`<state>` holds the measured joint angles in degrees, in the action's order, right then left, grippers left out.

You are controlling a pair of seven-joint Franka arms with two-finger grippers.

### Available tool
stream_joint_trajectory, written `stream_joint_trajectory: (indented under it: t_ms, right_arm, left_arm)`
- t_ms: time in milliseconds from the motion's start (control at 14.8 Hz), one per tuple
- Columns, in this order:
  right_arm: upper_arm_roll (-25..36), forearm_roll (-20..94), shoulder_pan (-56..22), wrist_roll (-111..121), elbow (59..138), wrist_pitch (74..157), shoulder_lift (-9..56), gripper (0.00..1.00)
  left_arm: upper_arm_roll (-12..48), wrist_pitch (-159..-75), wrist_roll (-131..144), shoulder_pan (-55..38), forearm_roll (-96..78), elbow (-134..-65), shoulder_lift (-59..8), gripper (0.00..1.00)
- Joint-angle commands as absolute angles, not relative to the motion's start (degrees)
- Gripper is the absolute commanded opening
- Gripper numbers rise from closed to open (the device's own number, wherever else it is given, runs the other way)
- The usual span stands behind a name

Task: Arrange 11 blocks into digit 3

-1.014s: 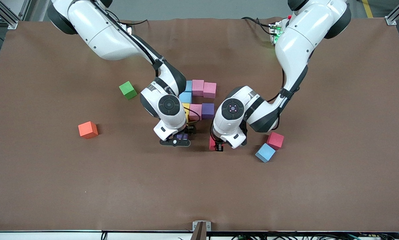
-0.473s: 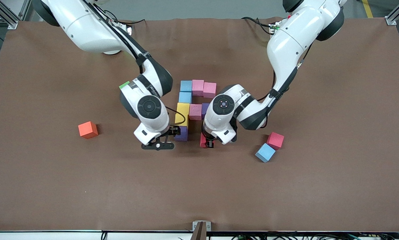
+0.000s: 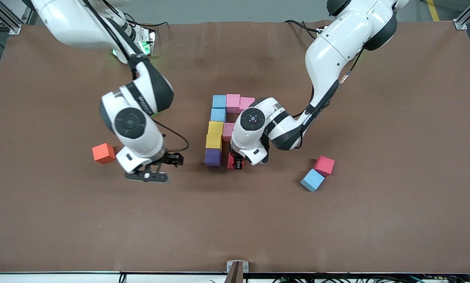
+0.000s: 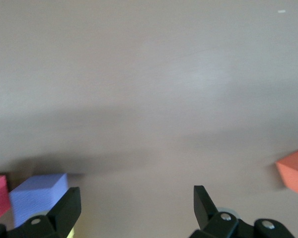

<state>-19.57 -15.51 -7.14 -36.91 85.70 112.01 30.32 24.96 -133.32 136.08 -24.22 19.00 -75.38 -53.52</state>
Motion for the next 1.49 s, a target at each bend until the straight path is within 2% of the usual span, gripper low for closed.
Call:
stream_joint_trajectory:
  t_ms: [0,473,946,1014,1082,1217,1420]
  right_arm:
    - [-20.74,-14.77,-2.56,-32.2,90.35,111.63,25.67,1.0]
    - [-20.83,-13.63,5.53,-17.94,90.44,103.63,21.63,1.0]
    - [-20.65,-13.36,8.52,-12.68,89.13,99.86,18.02,1.0]
    - [-20.65,-13.27,9.22,-10.13,87.9,98.63,18.02,1.0]
    - [-20.65,-13.27,10.1,-7.5,86.76,97.13,18.02,1.0]
    - [-20.65,-13.27,12.12,-3.97,85.35,94.67,17.93,1.0]
    - [-20.57,-13.27,13.8,-1.5,84.11,91.76,17.49,1.0]
  left_arm:
    - [24.08,-134.82,136.32,-25.58,18.11,-73.74,-54.75,0.3]
    - [24.08,-136.75,138.07,-26.37,18.02,-71.63,-56.86,0.3]
    - [24.08,-137.29,138.78,-26.81,18.02,-71.45,-57.39,0.3]
    - [24.08,-137.29,138.78,-26.81,18.02,-71.46,-57.39,0.33]
    - [24.08,-137.29,138.69,-26.81,18.02,-71.46,-57.39,0.4]
    - [24.0,-137.29,138.26,-26.72,18.11,-71.46,-57.13,1.0]
    - [23.73,-136.76,138.16,-26.63,18.11,-71.54,-56.08,1.0]
